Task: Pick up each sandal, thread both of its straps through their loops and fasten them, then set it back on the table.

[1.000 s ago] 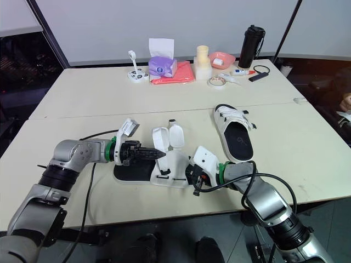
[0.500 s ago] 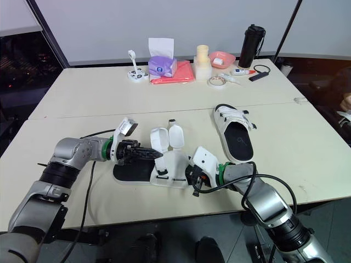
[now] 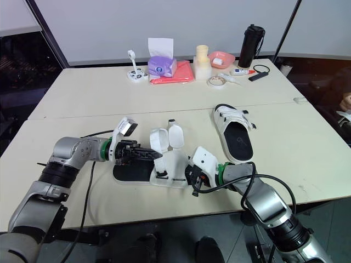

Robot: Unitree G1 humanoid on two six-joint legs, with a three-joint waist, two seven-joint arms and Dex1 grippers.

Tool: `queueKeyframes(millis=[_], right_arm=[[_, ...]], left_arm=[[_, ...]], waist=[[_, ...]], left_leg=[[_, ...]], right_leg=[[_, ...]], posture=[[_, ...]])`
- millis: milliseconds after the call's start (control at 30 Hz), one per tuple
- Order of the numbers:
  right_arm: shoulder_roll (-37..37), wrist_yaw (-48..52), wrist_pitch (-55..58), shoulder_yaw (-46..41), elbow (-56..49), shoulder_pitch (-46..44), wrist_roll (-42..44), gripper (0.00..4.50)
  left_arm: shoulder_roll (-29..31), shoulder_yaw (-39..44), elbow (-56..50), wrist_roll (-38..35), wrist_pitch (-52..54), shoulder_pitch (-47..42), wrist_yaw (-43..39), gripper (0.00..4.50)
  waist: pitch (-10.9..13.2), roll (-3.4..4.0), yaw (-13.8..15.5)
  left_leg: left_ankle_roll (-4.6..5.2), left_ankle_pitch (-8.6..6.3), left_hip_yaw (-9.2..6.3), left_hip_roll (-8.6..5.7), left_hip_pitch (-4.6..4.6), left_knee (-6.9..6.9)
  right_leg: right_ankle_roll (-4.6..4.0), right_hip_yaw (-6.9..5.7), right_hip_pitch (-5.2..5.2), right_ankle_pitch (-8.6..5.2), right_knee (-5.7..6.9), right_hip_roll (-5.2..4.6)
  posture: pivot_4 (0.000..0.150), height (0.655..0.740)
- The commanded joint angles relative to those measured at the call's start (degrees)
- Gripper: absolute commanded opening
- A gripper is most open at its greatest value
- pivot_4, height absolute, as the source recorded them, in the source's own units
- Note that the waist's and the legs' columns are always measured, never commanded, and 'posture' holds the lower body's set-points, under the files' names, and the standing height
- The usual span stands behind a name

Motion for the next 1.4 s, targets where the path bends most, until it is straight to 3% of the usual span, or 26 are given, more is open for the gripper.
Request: queueKeyframes(millis=[33, 833, 1400], right_arm=[[0.4, -0.7, 1.3, 1.6, 0.9, 0.8, -1.0, 0.0], [0.3, -0.9, 1.4, 1.7, 0.8, 0.9, -0.9, 0.0], [0.1, -0.9, 1.1, 1.9, 0.9, 0.9, -1.2, 0.0]], left_arm=[[0.5, 0.3, -2.7, -0.2, -1.0, 0.5, -1.4, 0.04], [-2.1, 0.4, 1.3, 4.5, -8.6, -1.5, -1.0, 0.04], [-1.2, -0.7, -0.1, 4.9, -7.8, -1.2, -4.0, 0.04]], waist=[[0.0, 0.0, 0.0], [0.0, 0.0, 0.0], [0.0, 0.0, 0.0]], left_leg=[[0.0, 0.0, 0.0, 0.0, 0.0, 0.0], [0.0, 0.01, 0.0, 0.0, 0.01, 0.0], [0.0, 0.01, 0.0, 0.0, 0.01, 0.0]], right_leg=[[0.0, 0.0, 0.0, 0.0, 0.0, 0.0], [0.0, 0.0, 0.01, 0.01, 0.0, 0.01], [0.0, 0.0, 0.01, 0.01, 0.01, 0.03]], posture=[[0.15, 0.7344], [0.15, 0.7344], [0.15, 0.7344]])
